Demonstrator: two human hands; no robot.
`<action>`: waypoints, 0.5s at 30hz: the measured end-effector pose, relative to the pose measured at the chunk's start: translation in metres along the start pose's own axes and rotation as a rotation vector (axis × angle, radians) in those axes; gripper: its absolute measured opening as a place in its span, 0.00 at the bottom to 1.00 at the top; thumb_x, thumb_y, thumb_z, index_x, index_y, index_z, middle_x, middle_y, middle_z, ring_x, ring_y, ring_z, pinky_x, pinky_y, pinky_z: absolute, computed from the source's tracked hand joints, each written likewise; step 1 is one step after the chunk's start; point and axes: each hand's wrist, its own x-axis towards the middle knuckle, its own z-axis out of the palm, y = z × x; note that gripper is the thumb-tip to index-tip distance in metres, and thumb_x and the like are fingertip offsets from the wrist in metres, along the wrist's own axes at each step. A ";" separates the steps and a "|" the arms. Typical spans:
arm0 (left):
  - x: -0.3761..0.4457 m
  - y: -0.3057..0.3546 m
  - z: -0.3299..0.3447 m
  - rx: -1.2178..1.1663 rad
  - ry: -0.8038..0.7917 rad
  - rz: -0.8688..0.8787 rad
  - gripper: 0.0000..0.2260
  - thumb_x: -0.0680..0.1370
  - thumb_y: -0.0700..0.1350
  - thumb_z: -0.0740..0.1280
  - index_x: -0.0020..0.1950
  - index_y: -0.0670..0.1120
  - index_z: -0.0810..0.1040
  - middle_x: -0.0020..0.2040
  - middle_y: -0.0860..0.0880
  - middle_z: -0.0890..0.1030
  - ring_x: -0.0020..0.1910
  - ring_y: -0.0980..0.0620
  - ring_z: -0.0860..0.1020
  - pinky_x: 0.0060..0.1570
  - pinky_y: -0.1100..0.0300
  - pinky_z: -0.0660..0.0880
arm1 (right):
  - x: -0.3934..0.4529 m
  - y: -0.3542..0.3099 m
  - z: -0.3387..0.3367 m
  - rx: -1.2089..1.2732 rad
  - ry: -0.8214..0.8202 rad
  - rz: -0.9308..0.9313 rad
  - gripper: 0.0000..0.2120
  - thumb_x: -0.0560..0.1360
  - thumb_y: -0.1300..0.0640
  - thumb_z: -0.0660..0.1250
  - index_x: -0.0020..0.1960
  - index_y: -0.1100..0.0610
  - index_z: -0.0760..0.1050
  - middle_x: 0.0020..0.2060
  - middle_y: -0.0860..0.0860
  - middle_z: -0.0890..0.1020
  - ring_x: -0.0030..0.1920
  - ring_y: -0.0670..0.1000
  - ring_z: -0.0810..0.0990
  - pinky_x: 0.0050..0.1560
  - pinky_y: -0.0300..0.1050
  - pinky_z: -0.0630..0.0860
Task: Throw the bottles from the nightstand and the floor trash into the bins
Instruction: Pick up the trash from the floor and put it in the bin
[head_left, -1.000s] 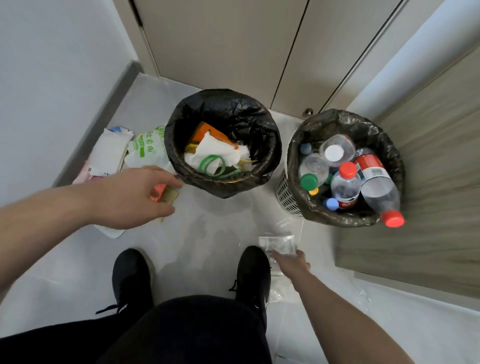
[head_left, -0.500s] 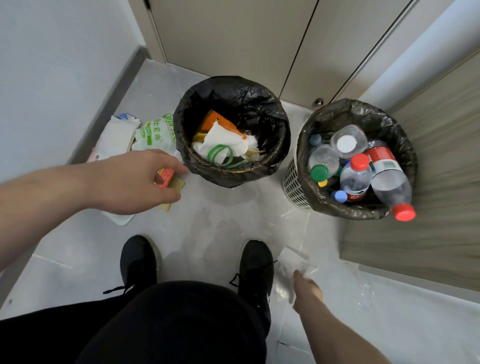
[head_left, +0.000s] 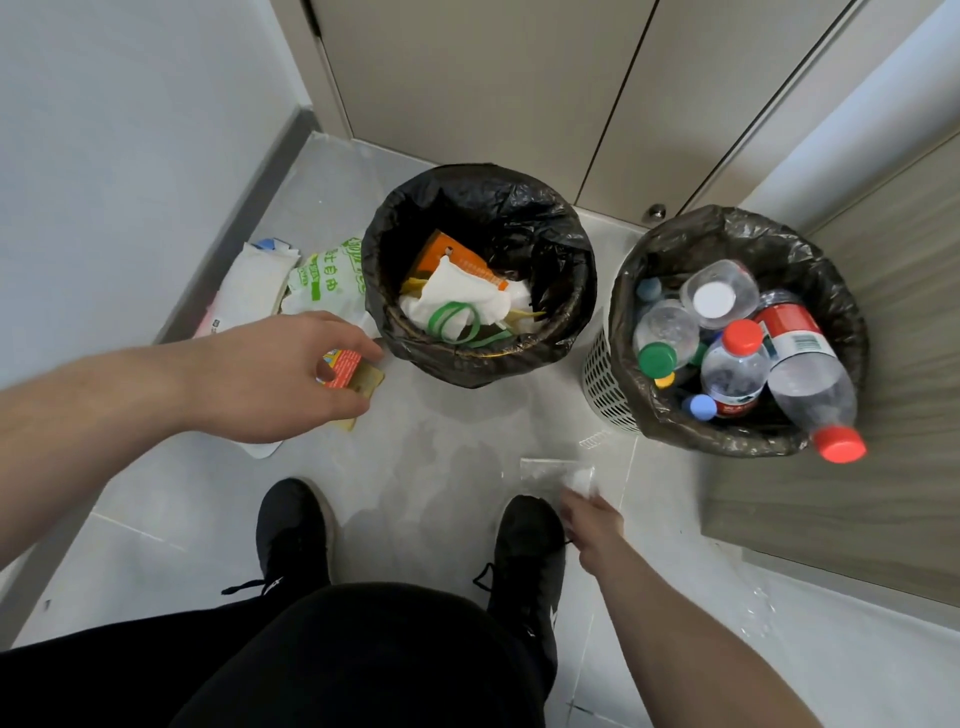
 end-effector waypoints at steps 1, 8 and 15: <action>0.001 -0.001 0.000 -0.007 -0.004 -0.005 0.21 0.77 0.54 0.71 0.69 0.63 0.74 0.68 0.59 0.72 0.58 0.59 0.79 0.58 0.60 0.74 | 0.004 -0.006 0.006 -0.086 -0.040 -0.041 0.25 0.64 0.48 0.81 0.58 0.56 0.83 0.45 0.53 0.87 0.43 0.53 0.83 0.49 0.49 0.82; 0.011 -0.007 -0.008 -0.033 -0.001 -0.018 0.20 0.77 0.56 0.71 0.68 0.64 0.74 0.69 0.61 0.71 0.58 0.61 0.78 0.61 0.58 0.75 | -0.011 -0.048 0.057 -0.928 -0.141 -0.436 0.09 0.69 0.49 0.77 0.47 0.50 0.83 0.42 0.44 0.82 0.48 0.50 0.82 0.54 0.45 0.76; 0.014 -0.016 -0.018 -0.073 0.007 -0.074 0.19 0.76 0.58 0.71 0.67 0.66 0.74 0.64 0.63 0.75 0.59 0.64 0.77 0.61 0.58 0.75 | -0.019 -0.012 0.115 -1.355 -0.076 -0.679 0.08 0.76 0.60 0.69 0.50 0.50 0.84 0.53 0.50 0.79 0.52 0.55 0.82 0.58 0.47 0.76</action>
